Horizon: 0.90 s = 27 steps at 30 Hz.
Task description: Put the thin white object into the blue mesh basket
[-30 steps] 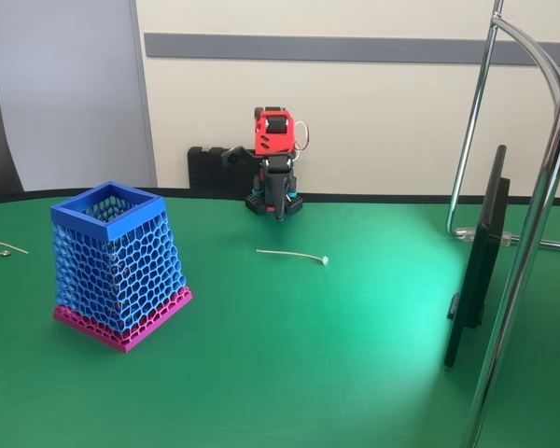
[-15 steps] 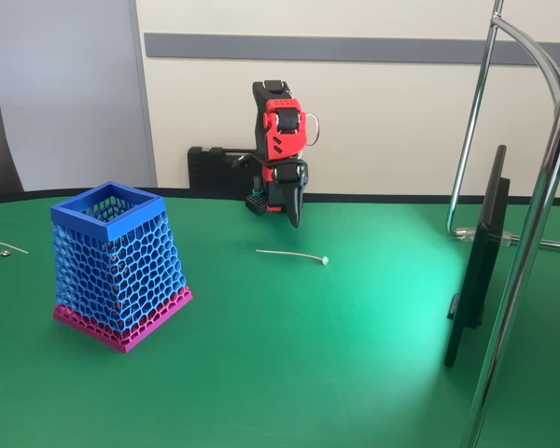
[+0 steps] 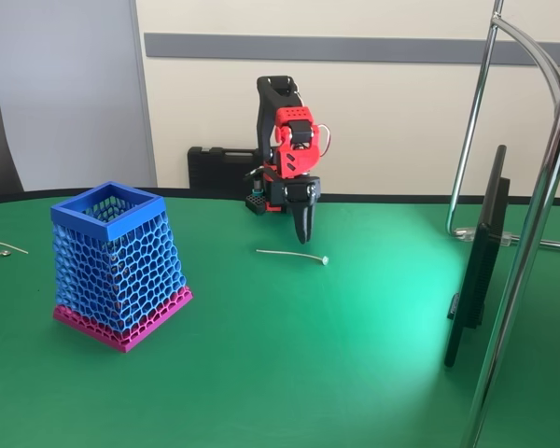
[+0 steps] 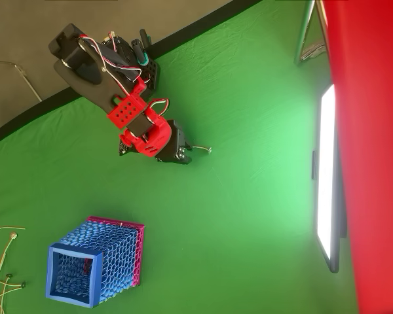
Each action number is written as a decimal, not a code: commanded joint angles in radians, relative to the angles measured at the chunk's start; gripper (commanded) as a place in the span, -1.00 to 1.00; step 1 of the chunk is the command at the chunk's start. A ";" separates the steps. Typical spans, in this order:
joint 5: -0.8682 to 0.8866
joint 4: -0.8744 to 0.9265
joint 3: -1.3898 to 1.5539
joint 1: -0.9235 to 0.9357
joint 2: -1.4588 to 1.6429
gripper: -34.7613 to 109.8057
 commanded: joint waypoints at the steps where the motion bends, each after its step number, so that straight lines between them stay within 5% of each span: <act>1: 0.032 -0.002 -0.054 -0.020 -0.029 -0.29; 27: 0.118 -0.038 -0.153 -0.115 -0.253 -0.28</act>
